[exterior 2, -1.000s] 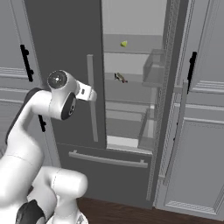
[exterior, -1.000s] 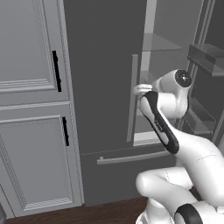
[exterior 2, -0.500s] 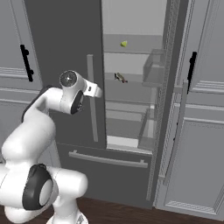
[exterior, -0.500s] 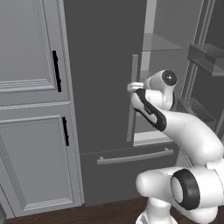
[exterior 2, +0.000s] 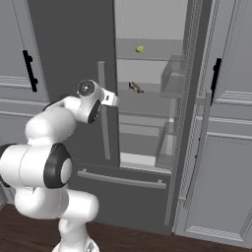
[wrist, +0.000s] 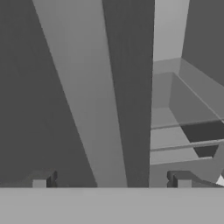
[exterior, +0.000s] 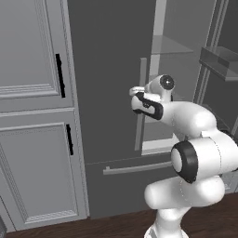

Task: Grab a lemon wedge from the fridge and one ice cube from the ice bowl, and put them in the glass of lemonade.

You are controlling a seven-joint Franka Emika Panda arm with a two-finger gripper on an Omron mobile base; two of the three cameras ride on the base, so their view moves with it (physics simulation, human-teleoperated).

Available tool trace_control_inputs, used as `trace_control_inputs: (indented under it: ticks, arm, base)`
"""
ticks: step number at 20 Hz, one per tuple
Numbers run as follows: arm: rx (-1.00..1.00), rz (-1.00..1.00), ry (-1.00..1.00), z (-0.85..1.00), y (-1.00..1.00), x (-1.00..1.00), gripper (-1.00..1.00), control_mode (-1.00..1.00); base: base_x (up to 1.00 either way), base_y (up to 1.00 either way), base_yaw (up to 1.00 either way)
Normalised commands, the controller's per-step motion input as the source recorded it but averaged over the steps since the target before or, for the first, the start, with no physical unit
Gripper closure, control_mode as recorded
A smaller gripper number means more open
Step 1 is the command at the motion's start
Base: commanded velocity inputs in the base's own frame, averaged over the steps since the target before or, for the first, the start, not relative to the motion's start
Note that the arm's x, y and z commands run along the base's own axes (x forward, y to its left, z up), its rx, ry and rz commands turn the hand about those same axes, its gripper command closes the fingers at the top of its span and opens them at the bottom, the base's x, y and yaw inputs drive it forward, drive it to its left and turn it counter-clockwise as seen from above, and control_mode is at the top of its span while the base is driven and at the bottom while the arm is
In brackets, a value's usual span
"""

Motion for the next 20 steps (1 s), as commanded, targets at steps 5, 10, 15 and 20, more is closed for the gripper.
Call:
trace_control_inputs:
  ticks: [5, 10, 15, 20]
  arm:
    - [-0.04, 0.0, 0.0, -0.29, 0.0, 0.69, -1.0, -1.0]
    - [-0.05, 0.0, 0.0, -0.33, 0.0, 0.65, -1.0, -1.0]
    - [-0.06, 0.0, 0.0, -0.34, 0.02, 0.69, 1.0, -1.0]
    - [-0.02, 0.0, 0.0, -0.14, 0.05, 0.33, 1.0, -1.0]
  base:
    - [0.0, 0.0, 0.0]
    - [0.0, 0.0, 0.0]
    - [0.0, 0.0, 0.0]
    - [0.0, 0.0, 0.0]
